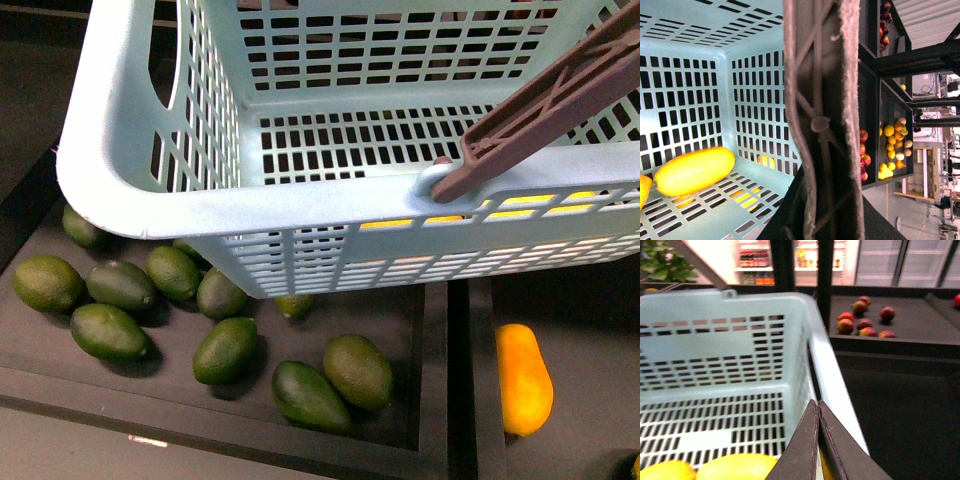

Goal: Pick lemon and mango into basket

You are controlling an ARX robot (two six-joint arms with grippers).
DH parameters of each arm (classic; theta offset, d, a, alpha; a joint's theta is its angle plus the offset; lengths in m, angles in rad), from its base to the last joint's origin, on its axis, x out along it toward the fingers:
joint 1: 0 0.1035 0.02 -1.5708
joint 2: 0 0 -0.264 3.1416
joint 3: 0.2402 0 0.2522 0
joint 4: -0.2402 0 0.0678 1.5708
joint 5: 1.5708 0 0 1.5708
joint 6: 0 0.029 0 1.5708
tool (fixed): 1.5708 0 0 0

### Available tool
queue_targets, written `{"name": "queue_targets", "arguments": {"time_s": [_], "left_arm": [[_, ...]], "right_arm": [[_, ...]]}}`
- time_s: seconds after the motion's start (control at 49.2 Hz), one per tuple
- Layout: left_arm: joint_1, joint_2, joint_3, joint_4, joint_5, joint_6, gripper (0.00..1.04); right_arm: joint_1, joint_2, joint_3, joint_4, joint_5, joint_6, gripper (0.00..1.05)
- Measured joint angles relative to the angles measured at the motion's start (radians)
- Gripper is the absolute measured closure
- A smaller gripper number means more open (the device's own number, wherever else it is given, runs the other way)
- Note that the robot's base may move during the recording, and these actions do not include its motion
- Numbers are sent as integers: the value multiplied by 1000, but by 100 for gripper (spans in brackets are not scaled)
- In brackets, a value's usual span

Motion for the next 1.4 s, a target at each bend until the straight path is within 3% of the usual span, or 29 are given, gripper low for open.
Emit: {"name": "queue_targets", "arguments": {"time_s": [0.041,0.122,1.402], "left_arm": [[0,0,0,0,0,0,99],[0,0,0,0,1,-1,99],[0,0,0,0,0,2,99]], "right_arm": [[-43,-28,-21,-5,-49,-2,103],[-67,-63,-47,-14,-48,-2,103],[-69,-479,-166,-287,-53,-2,103]]}}
